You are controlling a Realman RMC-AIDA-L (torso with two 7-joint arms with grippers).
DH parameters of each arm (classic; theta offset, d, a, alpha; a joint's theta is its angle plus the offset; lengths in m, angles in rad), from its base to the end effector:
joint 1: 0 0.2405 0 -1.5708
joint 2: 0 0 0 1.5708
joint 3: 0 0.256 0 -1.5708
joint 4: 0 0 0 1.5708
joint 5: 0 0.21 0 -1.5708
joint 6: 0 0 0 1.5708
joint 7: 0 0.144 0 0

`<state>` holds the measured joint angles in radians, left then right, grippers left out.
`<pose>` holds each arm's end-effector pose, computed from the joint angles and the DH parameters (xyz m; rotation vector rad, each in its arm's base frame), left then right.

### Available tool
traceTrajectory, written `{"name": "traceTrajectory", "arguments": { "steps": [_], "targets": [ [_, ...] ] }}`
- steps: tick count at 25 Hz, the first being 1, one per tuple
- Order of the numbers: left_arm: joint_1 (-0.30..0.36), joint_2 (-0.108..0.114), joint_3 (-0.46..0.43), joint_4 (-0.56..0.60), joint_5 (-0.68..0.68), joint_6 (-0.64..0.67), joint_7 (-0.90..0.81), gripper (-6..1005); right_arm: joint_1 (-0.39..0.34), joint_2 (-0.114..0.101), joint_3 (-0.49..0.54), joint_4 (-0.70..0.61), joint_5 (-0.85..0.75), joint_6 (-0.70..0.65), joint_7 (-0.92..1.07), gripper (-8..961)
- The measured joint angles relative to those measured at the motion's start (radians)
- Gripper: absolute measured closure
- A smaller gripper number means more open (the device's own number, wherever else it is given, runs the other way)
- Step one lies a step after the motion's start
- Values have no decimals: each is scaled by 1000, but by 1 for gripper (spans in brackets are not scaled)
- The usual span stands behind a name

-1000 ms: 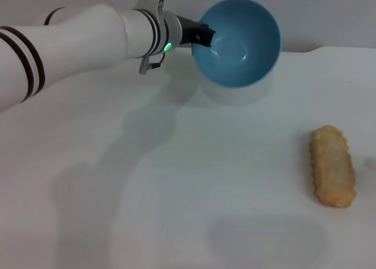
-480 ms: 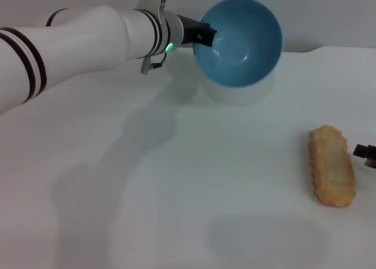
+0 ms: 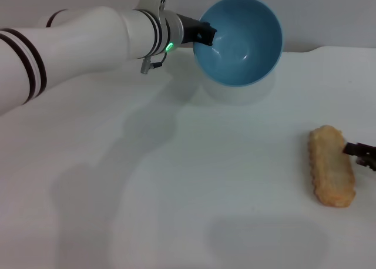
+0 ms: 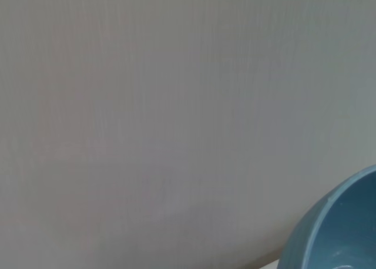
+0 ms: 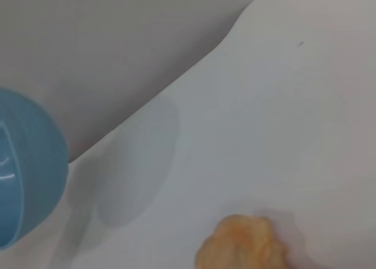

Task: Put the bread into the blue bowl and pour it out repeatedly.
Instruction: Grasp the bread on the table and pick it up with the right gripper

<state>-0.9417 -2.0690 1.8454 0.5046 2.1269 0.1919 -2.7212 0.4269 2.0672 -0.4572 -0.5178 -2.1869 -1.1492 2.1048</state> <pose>-0.1594 0.4654 -0.0893 -2.1557 -0.8098 -0.1895 0.3755 0.3091 0.0007 -1.8156 1.8431 0.6184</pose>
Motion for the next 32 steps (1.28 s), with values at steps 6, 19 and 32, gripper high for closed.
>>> {"name": "traceTrajectory", "arguments": {
  "steps": [6,19,32],
  "targets": [
    [3,0,1,0,-2,-2,0,1001,36,4,4,53,9,45,-35,419],
    [9,-1,2,9,-2,-8,0,1000,55,0,-82,98,19,60,-48,435],
    [27,-1,3,15,-2,7,-8,1001,34,6,-86,8,147,-52,-217,639]
  ]
}}
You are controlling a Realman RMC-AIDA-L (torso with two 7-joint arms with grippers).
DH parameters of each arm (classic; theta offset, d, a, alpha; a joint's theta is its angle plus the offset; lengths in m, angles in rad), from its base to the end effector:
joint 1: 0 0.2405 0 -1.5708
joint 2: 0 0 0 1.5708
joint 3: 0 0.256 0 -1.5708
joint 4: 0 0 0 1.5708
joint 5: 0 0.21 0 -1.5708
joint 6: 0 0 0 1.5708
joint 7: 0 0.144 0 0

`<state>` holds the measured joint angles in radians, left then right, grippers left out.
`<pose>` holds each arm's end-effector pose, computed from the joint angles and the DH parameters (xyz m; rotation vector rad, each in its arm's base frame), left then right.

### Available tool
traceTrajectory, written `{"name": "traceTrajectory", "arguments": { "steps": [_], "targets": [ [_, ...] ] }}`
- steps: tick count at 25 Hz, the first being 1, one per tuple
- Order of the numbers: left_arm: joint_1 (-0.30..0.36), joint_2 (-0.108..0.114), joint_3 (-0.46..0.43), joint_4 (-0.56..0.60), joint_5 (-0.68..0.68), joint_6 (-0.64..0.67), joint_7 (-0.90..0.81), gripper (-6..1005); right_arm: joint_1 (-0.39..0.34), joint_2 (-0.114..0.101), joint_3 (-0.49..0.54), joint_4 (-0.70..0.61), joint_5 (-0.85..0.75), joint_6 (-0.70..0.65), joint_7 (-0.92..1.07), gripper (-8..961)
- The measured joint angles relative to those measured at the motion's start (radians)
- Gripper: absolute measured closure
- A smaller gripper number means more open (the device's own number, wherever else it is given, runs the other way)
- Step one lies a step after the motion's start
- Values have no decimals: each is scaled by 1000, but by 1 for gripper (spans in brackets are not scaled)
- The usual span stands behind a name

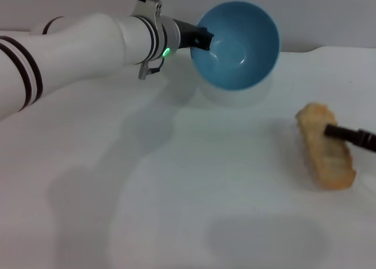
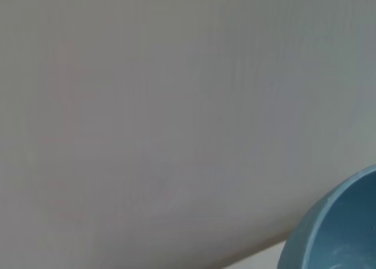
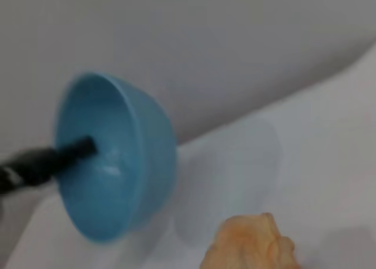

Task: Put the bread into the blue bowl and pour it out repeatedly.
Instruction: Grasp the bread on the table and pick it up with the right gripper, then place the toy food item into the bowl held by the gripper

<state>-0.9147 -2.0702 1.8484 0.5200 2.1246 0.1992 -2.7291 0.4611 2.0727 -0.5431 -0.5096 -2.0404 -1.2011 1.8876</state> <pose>-0.1668 0.4603 -0.0909 -2.1531 -0.8425 -0.1897 0.3420 0.3275 -0.0051 -2.0594 1.5816 0.6964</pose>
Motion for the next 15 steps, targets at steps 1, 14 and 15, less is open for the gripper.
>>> {"name": "traceTrajectory", "arguments": {
  "steps": [1,14,15],
  "targets": [
    [-1,1,0,0,0,11,0,1001,-1,0,2,-30,10,-24,0,647],
    [-50,0,-4,13,4,250,5,1000,27,1,-7,-265,198,-171,-31,752],
    [-47,-2,5,20,2,253,5,1000,52,2,-8,-230,206,-156,-61,756]
  ]
}}
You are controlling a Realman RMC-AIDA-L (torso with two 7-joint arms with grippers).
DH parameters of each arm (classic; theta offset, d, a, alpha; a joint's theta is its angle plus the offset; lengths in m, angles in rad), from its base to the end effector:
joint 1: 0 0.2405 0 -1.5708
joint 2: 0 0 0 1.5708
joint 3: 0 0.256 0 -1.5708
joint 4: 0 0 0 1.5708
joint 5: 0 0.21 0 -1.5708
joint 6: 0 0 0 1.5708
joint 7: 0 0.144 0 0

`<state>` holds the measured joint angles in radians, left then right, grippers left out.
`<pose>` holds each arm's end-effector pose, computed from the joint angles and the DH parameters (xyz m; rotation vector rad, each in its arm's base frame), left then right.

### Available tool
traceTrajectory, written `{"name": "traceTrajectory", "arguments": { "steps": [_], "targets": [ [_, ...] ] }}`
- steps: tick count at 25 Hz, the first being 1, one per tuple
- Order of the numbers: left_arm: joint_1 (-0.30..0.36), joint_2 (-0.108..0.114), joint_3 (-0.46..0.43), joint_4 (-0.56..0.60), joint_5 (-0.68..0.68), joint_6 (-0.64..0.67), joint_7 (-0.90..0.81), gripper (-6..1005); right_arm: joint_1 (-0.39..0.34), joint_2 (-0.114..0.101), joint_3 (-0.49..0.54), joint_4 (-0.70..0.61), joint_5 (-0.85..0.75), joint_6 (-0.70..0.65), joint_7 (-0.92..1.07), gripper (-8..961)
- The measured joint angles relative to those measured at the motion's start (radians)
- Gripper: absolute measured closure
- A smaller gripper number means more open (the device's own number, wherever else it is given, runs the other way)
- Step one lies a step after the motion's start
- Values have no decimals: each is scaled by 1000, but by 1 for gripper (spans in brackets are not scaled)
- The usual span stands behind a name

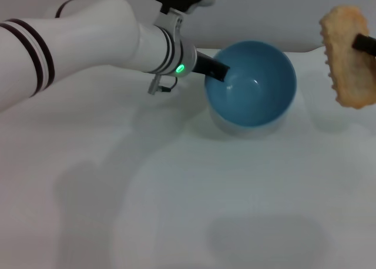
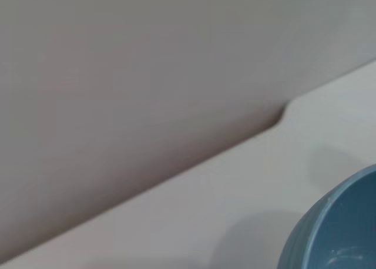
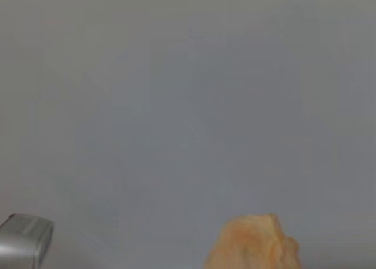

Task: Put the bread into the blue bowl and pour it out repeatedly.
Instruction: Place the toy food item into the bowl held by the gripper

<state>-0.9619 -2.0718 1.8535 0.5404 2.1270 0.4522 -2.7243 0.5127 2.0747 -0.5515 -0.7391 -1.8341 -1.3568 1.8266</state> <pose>-0.1548 0.4414 -0.1113 -2.3387 -0.9011 -0.0132 0.2768 0.3698 0.0575 -2.1690 1.1560 0.9697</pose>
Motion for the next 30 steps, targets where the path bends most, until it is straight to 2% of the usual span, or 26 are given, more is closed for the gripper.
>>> {"name": "traceTrajectory", "arguments": {
  "steps": [5,9,16,25,30],
  "targets": [
    [19,-3,53,53,-53,37,-6,1001,61,-1,-26,84,5,42,-53,777],
    [43,-4,105,94,-88,37,-4,1001,117,-1,-98,151,6,115,-69,802],
    [46,-5,130,98,-115,35,-5,1000,159,2,-174,230,16,187,-76,839],
    [47,-5,144,100,-120,24,-4,1000,173,1,-211,288,17,194,-83,847],
    [51,-4,144,99,-120,22,-4,1001,154,1,-219,289,17,197,-84,732]
  ]
}}
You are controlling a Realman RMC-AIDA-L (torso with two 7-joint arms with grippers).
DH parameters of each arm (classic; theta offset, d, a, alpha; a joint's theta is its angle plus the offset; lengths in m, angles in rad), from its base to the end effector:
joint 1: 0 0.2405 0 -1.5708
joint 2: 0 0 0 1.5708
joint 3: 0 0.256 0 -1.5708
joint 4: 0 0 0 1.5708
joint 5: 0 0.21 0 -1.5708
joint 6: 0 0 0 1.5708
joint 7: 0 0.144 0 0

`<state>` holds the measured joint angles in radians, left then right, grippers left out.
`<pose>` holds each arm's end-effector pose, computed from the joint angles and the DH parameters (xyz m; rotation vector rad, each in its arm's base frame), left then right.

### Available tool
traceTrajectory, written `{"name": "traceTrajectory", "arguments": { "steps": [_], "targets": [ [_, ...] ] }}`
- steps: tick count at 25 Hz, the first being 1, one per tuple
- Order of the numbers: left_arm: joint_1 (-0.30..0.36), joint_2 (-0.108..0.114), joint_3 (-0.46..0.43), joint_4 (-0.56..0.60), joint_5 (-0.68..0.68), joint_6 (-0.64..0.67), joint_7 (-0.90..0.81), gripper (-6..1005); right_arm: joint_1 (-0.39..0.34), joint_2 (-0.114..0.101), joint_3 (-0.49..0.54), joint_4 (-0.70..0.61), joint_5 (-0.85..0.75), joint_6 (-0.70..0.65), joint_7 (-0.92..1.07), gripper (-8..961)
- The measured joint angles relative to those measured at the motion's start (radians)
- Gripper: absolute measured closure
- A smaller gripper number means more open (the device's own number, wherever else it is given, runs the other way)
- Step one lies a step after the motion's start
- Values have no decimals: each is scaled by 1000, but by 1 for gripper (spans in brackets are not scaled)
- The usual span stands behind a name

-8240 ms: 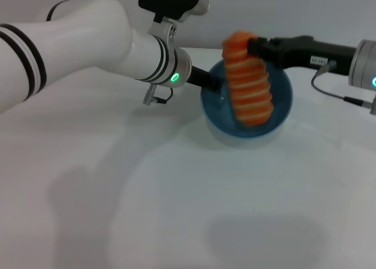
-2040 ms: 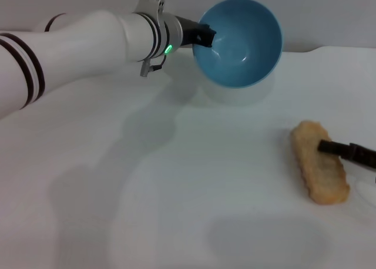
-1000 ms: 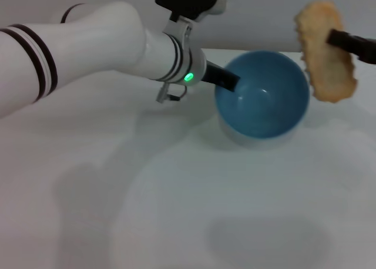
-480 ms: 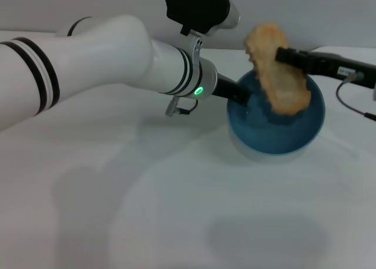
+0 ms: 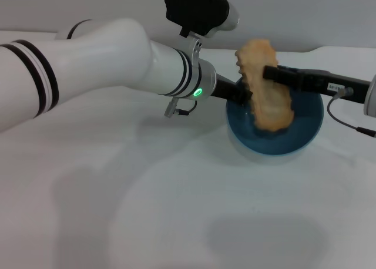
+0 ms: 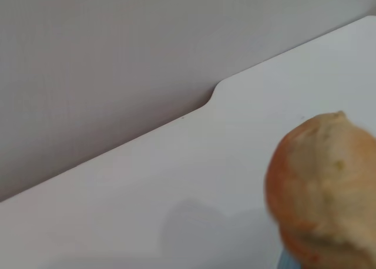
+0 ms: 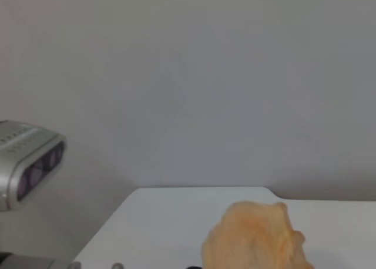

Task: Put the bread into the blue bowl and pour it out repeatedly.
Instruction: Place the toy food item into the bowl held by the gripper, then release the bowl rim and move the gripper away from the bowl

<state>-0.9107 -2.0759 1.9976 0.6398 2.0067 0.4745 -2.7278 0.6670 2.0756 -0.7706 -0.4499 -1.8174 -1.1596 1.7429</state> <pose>-0.1440 0.4119 -0.1352 -2.4530 -0.9234 -0.0355 0.2468 0.3887 -0.0298 -2.3672 1.2297 0.7881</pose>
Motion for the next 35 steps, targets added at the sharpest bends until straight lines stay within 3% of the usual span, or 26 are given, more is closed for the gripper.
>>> {"name": "traceTrajectory", "arguments": {
  "steps": [12,16,19,23,27,35],
  "targets": [
    [-8,4,-3,-9,0,0,0,1001,-74,-4,-2,-12,104,-23,-23,600],
    [-17,7,-8,-16,2,11,0,1001,-102,-6,2,-29,136,-49,-17,598],
    [-30,12,-10,-18,9,41,0,1001,-168,-7,3,-94,214,-92,0,598],
    [-74,15,-27,-37,46,117,2,1000,-326,-12,31,-254,313,-131,60,598],
    [-130,12,-75,-91,73,210,2,1000,-369,-10,95,-269,311,-136,70,598],
    [-141,5,-52,-103,75,261,2,1001,-371,-10,117,-231,273,-117,69,598]
  ]
}}
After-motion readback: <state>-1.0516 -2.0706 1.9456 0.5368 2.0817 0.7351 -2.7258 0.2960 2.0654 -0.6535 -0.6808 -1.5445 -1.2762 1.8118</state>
